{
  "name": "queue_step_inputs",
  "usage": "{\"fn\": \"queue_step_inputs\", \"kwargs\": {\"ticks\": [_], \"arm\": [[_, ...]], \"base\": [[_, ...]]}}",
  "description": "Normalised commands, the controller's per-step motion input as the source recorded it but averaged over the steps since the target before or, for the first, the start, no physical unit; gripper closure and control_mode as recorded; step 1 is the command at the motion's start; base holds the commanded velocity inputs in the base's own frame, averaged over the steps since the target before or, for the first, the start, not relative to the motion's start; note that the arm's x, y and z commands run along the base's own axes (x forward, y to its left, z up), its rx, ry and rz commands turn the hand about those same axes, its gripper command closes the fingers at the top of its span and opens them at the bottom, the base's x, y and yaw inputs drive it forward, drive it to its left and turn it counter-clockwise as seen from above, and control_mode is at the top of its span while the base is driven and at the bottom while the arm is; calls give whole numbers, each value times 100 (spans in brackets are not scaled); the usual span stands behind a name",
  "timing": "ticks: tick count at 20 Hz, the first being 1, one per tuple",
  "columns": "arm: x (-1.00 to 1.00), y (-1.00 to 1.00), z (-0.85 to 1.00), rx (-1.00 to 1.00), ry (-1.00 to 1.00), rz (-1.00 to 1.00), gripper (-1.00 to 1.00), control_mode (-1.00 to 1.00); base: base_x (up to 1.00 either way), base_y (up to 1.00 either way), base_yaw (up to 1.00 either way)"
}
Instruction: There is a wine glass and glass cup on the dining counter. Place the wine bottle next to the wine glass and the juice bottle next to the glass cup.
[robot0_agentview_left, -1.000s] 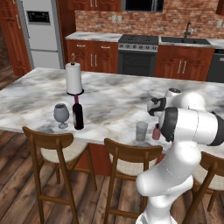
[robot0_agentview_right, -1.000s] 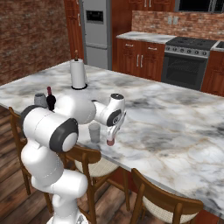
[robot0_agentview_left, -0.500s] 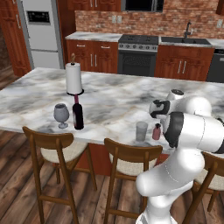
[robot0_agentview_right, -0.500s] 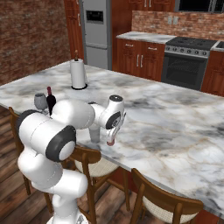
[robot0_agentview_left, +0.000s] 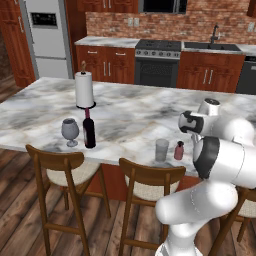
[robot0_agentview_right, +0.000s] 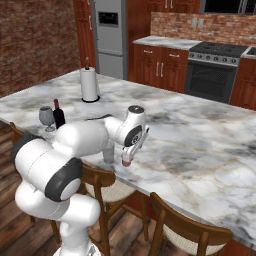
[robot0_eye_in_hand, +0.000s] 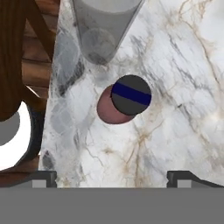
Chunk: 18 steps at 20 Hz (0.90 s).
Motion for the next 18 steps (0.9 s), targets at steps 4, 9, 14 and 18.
{"fn": "queue_step_inputs", "kwargs": {"ticks": [4, 9, 14, 18], "arm": [[-39, -5, 18, 0, 0, -20, -100, -100], [-38, 0, 14, 0, 0, -32, -100, -100], [-45, 0, 5, 0, 0, -46, -100, -100], [-45, 0, 5, 0, 0, -49, -100, -100]], "base": [[0, 0, 0], [0, 0, 0], [0, 0, 0], [0, 0, 0]]}}
